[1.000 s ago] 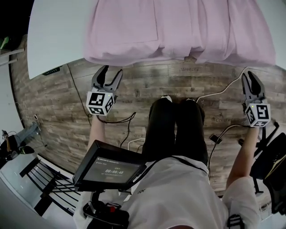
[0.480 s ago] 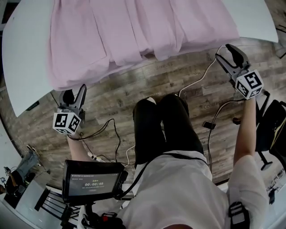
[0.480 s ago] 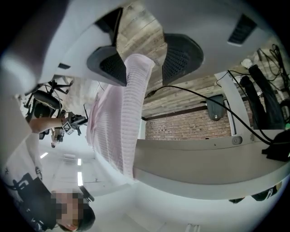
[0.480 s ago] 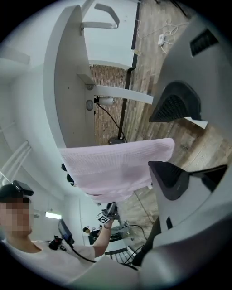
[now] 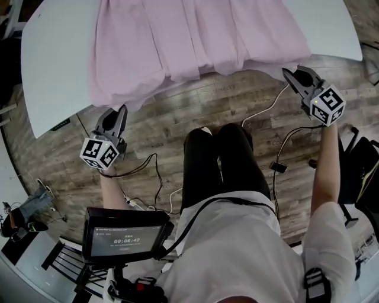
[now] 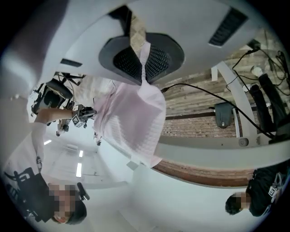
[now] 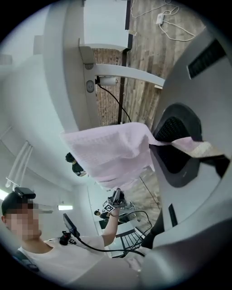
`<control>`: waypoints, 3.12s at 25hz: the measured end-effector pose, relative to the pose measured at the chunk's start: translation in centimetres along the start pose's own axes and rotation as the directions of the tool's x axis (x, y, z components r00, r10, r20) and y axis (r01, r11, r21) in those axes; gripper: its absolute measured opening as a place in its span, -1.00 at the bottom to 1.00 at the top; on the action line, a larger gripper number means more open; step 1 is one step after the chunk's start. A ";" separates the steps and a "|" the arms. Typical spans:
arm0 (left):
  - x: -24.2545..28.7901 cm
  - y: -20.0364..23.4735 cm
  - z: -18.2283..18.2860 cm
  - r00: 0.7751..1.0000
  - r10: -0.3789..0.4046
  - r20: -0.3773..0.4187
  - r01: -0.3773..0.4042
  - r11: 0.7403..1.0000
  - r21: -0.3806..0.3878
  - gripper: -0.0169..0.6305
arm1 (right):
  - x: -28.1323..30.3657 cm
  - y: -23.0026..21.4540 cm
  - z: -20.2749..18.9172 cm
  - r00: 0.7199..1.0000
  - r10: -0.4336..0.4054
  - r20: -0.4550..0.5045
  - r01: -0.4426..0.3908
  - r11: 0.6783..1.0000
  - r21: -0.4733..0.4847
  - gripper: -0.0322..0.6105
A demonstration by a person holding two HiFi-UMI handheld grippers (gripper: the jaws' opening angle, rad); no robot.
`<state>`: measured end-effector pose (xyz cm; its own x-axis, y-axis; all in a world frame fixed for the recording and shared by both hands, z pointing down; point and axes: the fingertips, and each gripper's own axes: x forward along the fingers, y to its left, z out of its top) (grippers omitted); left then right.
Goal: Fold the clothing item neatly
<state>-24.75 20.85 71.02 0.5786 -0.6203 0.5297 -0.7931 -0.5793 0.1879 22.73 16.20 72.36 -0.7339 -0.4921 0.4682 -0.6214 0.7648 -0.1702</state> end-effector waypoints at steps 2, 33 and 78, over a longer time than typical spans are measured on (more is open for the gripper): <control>-1.2 -1.0 0.9 1.000 -0.007 -0.001 0.007 1.000 -0.017 -0.90 | -1.3 1.2 0.9 1.000 0.011 -0.011 -0.011 1.000 0.013 -0.86; -14.7 -7.2 21.5 0.983 -0.154 0.099 0.163 0.983 -0.089 -0.90 | -14.1 8.8 22.8 0.991 -0.124 0.054 0.118 0.987 0.108 -0.86; 8.8 20.7 31.6 0.973 0.142 -0.183 -0.189 0.942 -0.276 -0.42 | 11.8 -21.8 31.5 0.989 0.039 -0.146 -0.023 0.993 0.114 -0.69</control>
<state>-30.10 -13.27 53.43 0.4157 -0.5885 0.6934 -0.9093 -0.2830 0.3050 19.04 -19.38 54.29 -0.7098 -0.3959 0.5826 -0.6319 0.7233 -0.2784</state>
